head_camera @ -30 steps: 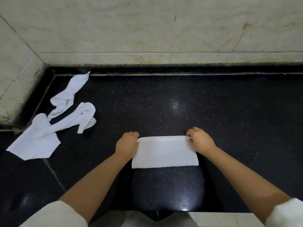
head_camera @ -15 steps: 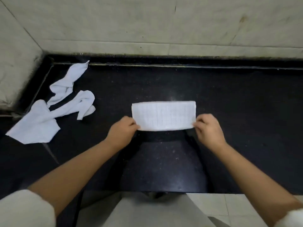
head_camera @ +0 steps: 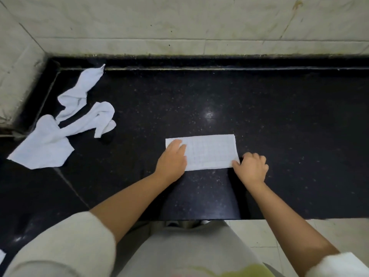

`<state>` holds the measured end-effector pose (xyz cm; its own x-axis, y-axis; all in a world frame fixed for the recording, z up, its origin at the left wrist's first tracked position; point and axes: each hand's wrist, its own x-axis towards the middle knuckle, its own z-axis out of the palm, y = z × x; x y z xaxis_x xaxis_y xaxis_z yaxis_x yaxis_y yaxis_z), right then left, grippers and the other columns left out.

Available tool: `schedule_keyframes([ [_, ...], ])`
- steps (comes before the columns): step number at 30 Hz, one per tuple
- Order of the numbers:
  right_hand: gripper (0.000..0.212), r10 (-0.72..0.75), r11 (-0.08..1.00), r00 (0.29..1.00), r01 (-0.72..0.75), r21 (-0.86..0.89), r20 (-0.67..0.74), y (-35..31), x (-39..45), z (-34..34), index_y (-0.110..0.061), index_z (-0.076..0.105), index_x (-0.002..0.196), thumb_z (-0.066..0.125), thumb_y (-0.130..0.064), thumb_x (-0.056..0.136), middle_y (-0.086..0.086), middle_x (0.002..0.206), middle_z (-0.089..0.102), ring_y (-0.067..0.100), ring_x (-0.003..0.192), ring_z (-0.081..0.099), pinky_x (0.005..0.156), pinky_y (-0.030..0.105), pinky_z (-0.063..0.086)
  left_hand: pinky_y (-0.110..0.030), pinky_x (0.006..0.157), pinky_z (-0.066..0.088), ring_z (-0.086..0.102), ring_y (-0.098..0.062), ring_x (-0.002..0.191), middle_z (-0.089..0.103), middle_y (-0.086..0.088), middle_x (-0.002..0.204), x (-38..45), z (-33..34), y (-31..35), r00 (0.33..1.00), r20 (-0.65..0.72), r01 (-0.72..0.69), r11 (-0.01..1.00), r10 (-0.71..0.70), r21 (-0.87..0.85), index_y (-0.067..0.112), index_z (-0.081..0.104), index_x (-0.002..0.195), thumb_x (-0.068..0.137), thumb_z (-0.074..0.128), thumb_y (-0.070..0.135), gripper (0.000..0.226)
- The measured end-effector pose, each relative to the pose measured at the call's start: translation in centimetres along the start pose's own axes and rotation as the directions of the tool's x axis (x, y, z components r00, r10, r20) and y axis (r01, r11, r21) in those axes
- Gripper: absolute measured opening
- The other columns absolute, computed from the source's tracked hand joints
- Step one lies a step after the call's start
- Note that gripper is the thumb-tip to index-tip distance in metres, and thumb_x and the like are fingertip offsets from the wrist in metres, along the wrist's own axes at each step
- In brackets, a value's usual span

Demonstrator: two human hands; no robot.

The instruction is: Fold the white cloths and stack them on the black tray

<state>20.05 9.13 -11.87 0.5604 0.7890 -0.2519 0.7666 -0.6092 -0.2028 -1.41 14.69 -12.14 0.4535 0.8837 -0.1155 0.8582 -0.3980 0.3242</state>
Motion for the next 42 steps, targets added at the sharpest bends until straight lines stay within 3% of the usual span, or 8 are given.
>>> schedule_keyframes([
  [3, 0.031, 0.123, 0.992, 0.99, -0.122, -0.016, 0.075, -1.1, 0.3, 0.2, -0.002, 0.058, 0.105, 0.049, -0.027, 0.089, 0.017, 0.121, 0.054, 0.033, 0.119, 0.039, 0.097, 0.042, 0.033, -0.031, 0.119, 0.001, -0.004, -0.022, 0.147, 0.003, -0.009, 0.158, 2.0, 1.2, 2.3, 0.993, 0.084, 0.085, 0.996, -0.083, -0.021, 0.006, 0.013, 0.147, 0.099, 0.034, 0.029, 0.057],
  [10, 0.008, 0.274, 0.954, 0.94, -0.293, 0.065, 0.205, -2.1, 1.0, -0.3, -0.01, 0.057, 0.086, 0.051, -0.016, 0.084, 0.013, 0.11, 0.059, 0.031, 0.115, 0.045, 0.093, 0.038, 0.034, -0.035, 0.118, -0.009, -0.012, -0.018, 0.146, -0.011, -0.006, 0.158, 2.3, 3.6, 2.6, 0.977, 0.166, 0.121, 0.989, -0.133, 0.081, 0.011, -0.002, 0.149, 0.098, 0.022, 0.044, 0.064],
  [16, 0.012, 0.125, 0.824, 0.978, -0.195, 0.532, 0.165, -2.5, 0.4, -1.5, -0.01, 0.051, 0.068, 0.057, -0.005, 0.078, -0.001, 0.066, 0.05, 0.021, 0.073, 0.05, 0.056, 0.024, 0.038, -0.035, 0.118, -0.008, -0.011, -0.02, 0.146, -0.009, -0.007, 0.158, 2.2, 3.0, 2.4, 0.978, 0.172, 0.099, 0.99, -0.116, 0.102, 0.011, -0.002, 0.149, 0.099, 0.021, 0.043, 0.063],
  [21, 0.031, -0.099, 0.693, 0.994, 0.094, 0.715, -0.035, -7.6, -1.9, -2.3, -0.021, 0.044, 0.059, 0.059, -0.001, 0.076, -0.007, 0.062, 0.049, 0.009, 0.058, 0.045, 0.053, 0.011, 0.037, -0.037, 0.119, 0.004, 0.0, -0.021, 0.147, 0.008, -0.008, 0.158, 1.5, 0.0, -1.0, 0.992, 0.004, 0.122, 0.99, -0.123, 0.065, 0.01, 0.014, 0.148, 0.099, 0.03, 0.039, 0.059],
  [30, 0.019, -0.54, 0.781, 0.841, 0.486, 0.391, 0.033, -13.3, -6.2, 7.0, 0.006, 0.064, 0.093, 0.05, 0.005, 0.08, 0.017, 0.09, 0.061, 0.029, 0.086, 0.055, 0.076, 0.029, 0.043, -0.041, 0.118, 0.012, 0.01, -0.026, 0.146, 0.021, -0.015, 0.154, -5.5, -1.8, -9.3, 0.917, -0.069, 0.39, 0.919, -0.393, -0.051, 0.005, 0.031, 0.142, 0.098, 0.038, 0.031, 0.052],
  [35, 0.023, -0.566, 0.779, 0.824, 0.534, 0.329, 0.003, -12.8, -6.0, 6.1, 0.007, 0.065, 0.099, 0.047, 0.008, 0.084, 0.02, 0.095, 0.065, 0.032, 0.092, 0.058, 0.079, 0.025, 0.041, -0.04, 0.118, 0.013, 0.011, -0.026, 0.146, 0.024, -0.014, 0.153, -6.9, -0.8, -9.4, 0.932, -0.051, 0.353, 0.93, -0.36, -0.104, 0.005, 0.035, 0.14, 0.098, 0.038, 0.029, 0.049],
  [39, 0.016, -0.59, 0.75, 0.802, 0.588, 0.305, -0.094, -13.5, -6.7, 6.0, 0.005, 0.067, 0.081, 0.054, 0.009, 0.073, 0.017, 0.075, 0.068, 0.032, 0.069, 0.063, 0.069, 0.031, 0.055, -0.037, 0.118, 0.014, 0.012, -0.024, 0.146, 0.026, -0.011, 0.153, -6.7, -0.6, -8.9, 0.95, -0.1, 0.28, 0.949, -0.295, -0.142, 0.007, 0.038, 0.139, 0.098, 0.038, 0.029, 0.047],
  [42, 0.018, -0.685, 0.712, 0.728, 0.666, 0.224, 0.014, -13.4, -7.6, 6.3, 0.003, 0.067, 0.087, 0.057, 0.0, 0.073, 0.015, 0.08, 0.067, 0.031, 0.072, 0.062, 0.065, 0.041, 0.057, -0.038, 0.117, 0.019, 0.019, -0.025, 0.144, 0.032, -0.012, 0.15, -6.6, -0.2, -9.0, 0.964, -0.097, 0.235, 0.962, -0.249, -0.14, 0.006, 0.043, 0.135, 0.097, 0.041, 0.027, 0.044],
])
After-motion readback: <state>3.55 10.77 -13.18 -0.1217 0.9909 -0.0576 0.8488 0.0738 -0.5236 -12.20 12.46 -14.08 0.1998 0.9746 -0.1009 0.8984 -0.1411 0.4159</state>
